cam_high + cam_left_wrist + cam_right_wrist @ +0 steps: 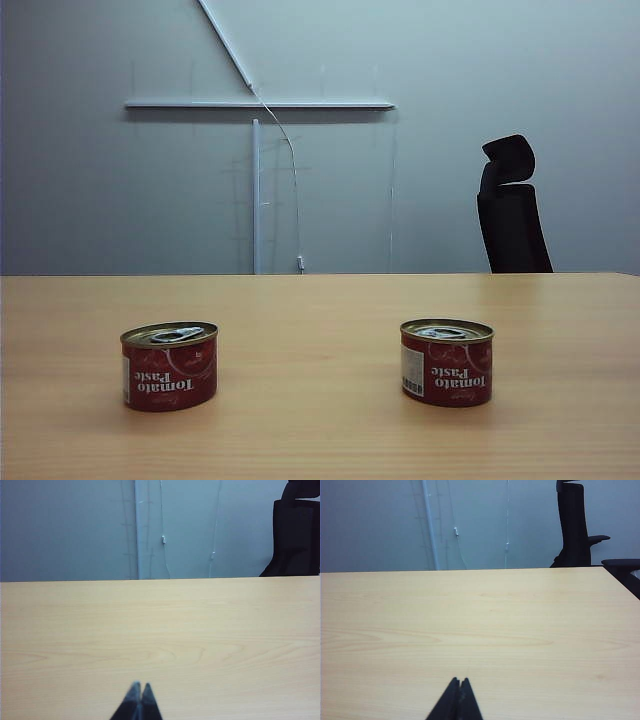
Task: Stack a can of tomatoes on the right onto the can of tomatoes on the left.
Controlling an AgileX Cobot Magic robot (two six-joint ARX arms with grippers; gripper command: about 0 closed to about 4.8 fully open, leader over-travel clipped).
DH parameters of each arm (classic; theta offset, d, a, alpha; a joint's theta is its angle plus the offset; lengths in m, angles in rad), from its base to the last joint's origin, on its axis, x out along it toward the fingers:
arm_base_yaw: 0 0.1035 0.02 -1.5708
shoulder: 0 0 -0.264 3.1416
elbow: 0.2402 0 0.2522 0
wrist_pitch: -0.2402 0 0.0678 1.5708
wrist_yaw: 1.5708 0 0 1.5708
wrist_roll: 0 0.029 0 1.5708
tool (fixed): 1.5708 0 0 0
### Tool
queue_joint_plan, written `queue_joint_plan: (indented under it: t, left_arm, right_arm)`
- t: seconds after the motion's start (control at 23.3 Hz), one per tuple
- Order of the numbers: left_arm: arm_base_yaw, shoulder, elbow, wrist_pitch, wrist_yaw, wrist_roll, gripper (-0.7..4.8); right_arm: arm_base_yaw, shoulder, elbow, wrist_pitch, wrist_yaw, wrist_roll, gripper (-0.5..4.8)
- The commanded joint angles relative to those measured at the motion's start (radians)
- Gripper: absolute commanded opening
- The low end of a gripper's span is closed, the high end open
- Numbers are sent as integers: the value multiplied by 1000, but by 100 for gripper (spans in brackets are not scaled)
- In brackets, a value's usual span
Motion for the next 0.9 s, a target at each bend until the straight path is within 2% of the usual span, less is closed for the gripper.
queue_joint_plan:
  t: [0.04,0.34,0.56,0.69,0.73,0.9]
  left_arm:
    - [1,1,2,13,0,7,-2]
    - [1,1,2,13,0,7,-2]
    - [-29,1,2,-5,-3,7,-2]
    - [-102,1,2,-47,-3,7,-2]
    - [-172,2,2,-89,-3,7,-2]
    - [-317,13,2,-142,-2,7,-2]
  right_arm:
    - [-1,-2,-4,29,2,3,-5]
    - [0,-2,-4,40,-15,15,-5]
    - [0,-2,2,111,-152,173,-5]
    - [3,1,24,115,-192,241,-5]
    - [10,2,50,99,-200,249,-5]
    - [27,3,118,0,-200,245,-5]
